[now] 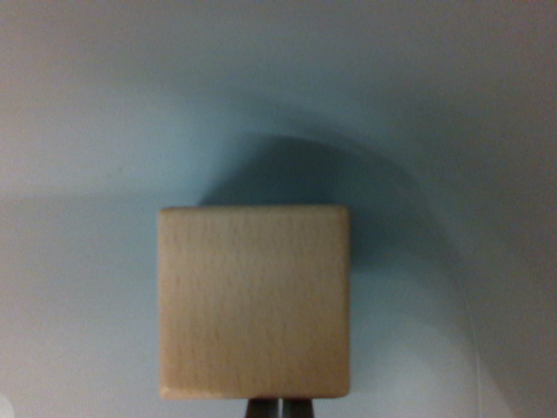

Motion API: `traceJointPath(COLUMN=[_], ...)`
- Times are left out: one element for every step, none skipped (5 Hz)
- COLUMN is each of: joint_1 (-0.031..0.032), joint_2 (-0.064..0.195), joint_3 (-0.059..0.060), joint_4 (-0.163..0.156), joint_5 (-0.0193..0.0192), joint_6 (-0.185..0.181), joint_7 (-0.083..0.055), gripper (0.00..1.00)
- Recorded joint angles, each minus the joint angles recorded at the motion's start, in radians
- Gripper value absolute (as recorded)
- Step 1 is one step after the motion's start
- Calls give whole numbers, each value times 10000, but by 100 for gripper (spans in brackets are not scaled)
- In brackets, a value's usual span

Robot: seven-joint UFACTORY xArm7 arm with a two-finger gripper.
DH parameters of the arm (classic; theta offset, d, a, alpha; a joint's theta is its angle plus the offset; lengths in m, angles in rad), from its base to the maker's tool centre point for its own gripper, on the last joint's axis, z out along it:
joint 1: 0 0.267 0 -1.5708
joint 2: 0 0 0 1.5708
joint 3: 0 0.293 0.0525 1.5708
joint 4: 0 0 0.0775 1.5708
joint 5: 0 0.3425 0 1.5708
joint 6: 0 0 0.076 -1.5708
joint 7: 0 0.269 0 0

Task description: Push wooden cube

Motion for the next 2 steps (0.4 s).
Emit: traceJointPath(joint_1=[-8, -8], joint_2=[153, 153], joint_3=[31, 31], joint_4=[270, 270], joint_5=[-7, -7], joint_6=[115, 115], joint_7=[43, 43], gripper=[100, 100])
